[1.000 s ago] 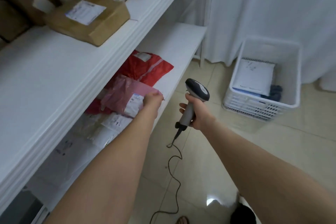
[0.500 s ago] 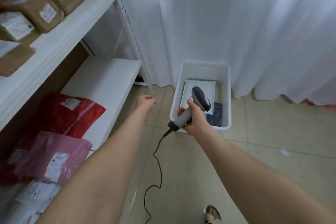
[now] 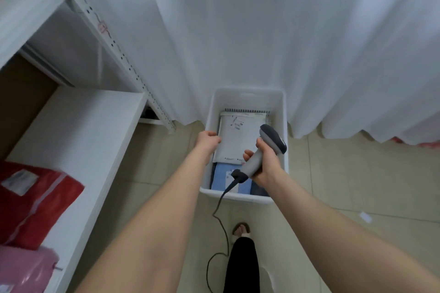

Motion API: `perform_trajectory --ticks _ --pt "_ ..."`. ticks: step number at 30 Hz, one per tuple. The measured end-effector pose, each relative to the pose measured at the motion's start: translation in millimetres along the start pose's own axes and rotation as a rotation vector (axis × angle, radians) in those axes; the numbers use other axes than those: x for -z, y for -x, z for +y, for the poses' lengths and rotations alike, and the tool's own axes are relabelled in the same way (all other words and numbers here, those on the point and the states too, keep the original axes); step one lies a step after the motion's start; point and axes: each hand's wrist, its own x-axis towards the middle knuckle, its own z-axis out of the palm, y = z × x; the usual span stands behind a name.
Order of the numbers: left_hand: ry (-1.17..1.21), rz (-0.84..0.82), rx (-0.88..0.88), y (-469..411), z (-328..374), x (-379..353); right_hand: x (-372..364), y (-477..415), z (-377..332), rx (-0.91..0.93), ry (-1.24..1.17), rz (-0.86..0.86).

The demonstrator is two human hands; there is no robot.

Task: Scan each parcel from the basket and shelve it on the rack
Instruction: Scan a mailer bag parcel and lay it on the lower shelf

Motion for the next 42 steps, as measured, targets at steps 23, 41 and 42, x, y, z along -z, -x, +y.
perform_trajectory --ticks 23,41,42 --pt "-0.161 -0.02 0.161 -424.3 -165.3 -217.7 56.7 -513.3 -2.4 0.076 0.185 0.261" --pt "0.131 -0.113 0.195 -486.2 -208.1 -216.6 83.5 -594.2 30.0 0.083 0.376 0.196" --pt "0.17 -0.117 0.208 -478.6 -199.1 -210.1 81.1 -584.0 28.2 0.072 0.359 0.19"
